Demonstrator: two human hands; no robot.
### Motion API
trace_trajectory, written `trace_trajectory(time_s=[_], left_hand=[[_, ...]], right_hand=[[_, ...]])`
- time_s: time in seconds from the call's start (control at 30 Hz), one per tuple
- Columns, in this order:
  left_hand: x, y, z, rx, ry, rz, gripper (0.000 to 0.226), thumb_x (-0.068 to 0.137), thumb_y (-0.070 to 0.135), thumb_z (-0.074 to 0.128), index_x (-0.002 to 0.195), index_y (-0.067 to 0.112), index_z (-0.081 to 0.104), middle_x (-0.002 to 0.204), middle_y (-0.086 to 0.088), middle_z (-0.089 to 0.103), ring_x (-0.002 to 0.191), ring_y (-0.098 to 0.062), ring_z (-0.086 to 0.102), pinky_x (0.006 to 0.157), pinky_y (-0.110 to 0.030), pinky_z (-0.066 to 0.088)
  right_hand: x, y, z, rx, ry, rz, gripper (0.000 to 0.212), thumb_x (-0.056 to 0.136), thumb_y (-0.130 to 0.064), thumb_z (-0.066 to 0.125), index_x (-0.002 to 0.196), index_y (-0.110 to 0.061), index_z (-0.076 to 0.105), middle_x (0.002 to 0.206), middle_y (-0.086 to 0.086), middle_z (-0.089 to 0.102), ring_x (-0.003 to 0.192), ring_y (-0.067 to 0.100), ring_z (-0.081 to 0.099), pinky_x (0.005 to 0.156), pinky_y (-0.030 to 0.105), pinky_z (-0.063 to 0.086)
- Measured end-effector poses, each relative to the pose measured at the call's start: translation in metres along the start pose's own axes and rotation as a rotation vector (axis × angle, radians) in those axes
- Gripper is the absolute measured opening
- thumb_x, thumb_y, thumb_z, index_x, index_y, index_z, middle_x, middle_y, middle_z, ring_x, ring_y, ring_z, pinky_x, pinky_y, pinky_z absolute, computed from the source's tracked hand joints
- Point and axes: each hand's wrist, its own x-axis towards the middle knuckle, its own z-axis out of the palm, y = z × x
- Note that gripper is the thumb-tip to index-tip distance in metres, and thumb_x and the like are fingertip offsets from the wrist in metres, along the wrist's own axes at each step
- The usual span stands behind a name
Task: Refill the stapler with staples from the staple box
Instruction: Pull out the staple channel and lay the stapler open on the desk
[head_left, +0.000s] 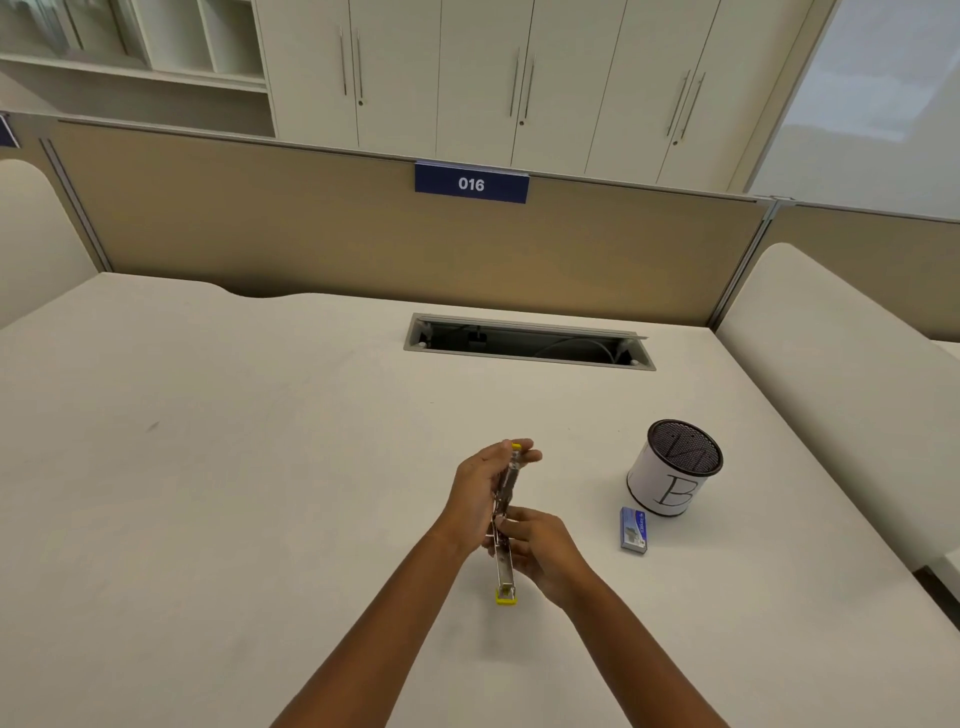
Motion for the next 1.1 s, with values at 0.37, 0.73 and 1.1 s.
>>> trace_trajectory(time_s=[0.37, 0.73, 1.1], left_hand=[[-0.004, 0.007, 0.002, 0.181, -0.065, 0.068, 0.030, 0.099, 0.017, 0.036, 0.111, 0.008, 0.061, 0.095, -0.005, 0.068, 0.097, -0.018, 0.056, 0.080, -0.023, 0.041], [0.001, -0.005, -0.020, -0.055, 0.124, -0.219, 0.040, 0.101, 0.029, 0.024, 0.119, 0.005, 0.051, 0.108, -0.012, 0.062, 0.098, -0.026, 0.056, 0.091, -0.036, 0.042], [0.008, -0.013, -0.032, 0.023, 0.308, -0.276, 0.044, 0.101, 0.029, 0.026, 0.128, 0.002, 0.048, 0.129, -0.018, 0.051, 0.130, -0.032, 0.037, 0.111, -0.038, 0.025]], right_hand=[[0.004, -0.005, -0.009, 0.082, -0.002, -0.005, 0.015, 0.091, -0.001, 0.045, 0.100, 0.003, 0.057, 0.079, 0.014, 0.063, 0.063, 0.019, 0.062, 0.056, 0.020, 0.052], [0.005, 0.009, -0.010, -0.283, 0.259, -0.174, 0.012, 0.086, -0.012, 0.055, 0.075, -0.005, 0.053, 0.065, 0.008, 0.059, 0.047, 0.016, 0.054, 0.043, 0.019, 0.046], [0.010, 0.017, -0.037, -1.176, 0.456, -0.508, 0.018, 0.089, -0.010, 0.045, 0.083, -0.014, 0.029, 0.084, 0.010, 0.047, 0.060, 0.025, 0.040, 0.054, 0.030, 0.031]])
